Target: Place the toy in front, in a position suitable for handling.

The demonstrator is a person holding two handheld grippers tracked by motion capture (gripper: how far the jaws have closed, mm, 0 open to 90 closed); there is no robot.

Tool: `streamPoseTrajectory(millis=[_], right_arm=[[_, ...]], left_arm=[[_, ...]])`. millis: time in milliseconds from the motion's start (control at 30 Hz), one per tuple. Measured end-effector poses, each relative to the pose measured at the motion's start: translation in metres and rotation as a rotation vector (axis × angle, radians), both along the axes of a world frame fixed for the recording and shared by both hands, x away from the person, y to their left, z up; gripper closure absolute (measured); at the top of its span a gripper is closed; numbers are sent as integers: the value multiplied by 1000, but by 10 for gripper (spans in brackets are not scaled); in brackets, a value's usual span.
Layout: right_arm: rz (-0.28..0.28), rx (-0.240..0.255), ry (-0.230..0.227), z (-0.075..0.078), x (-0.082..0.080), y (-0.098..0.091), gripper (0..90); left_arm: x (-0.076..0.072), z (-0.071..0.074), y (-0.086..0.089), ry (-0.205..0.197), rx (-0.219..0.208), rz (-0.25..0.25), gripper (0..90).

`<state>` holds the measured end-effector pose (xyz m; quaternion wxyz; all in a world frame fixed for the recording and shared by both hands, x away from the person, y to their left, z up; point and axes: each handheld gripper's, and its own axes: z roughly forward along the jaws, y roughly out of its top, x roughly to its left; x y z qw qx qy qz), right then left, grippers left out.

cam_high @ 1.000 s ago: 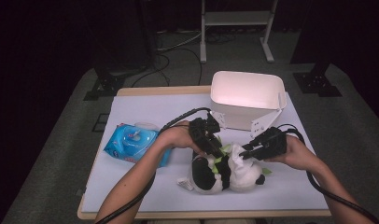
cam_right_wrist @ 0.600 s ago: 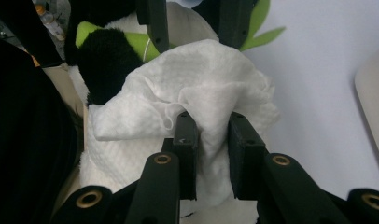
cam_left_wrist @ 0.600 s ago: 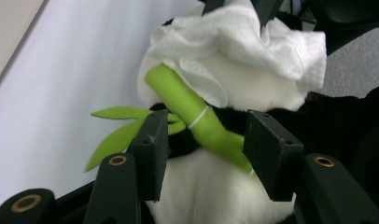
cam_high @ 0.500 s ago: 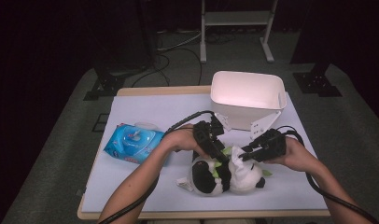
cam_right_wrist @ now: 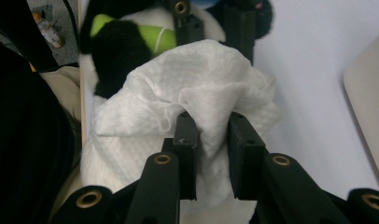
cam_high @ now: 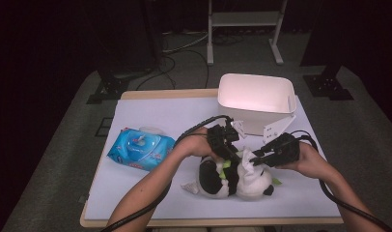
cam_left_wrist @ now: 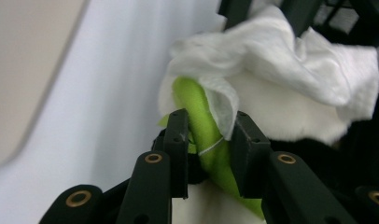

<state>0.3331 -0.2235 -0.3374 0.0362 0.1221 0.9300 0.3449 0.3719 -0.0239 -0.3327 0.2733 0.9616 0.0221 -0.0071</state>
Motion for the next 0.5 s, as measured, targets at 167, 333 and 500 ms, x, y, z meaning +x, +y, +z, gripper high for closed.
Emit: streamPoseTrajectory(millis=[167, 333, 500], right_arm=[[-26, -6, -26, 8, 1, -4, 745], [-38, -7, -37, 10, 6, -4, 745], [-20, -17, -6, -3, 7, 5, 745]], left_arm=[[3, 10, -4, -22, -7, 3, 712], [4, 20, -3, -49, -24, 26, 712], [0, 3, 7, -27, -12, 28, 705]])
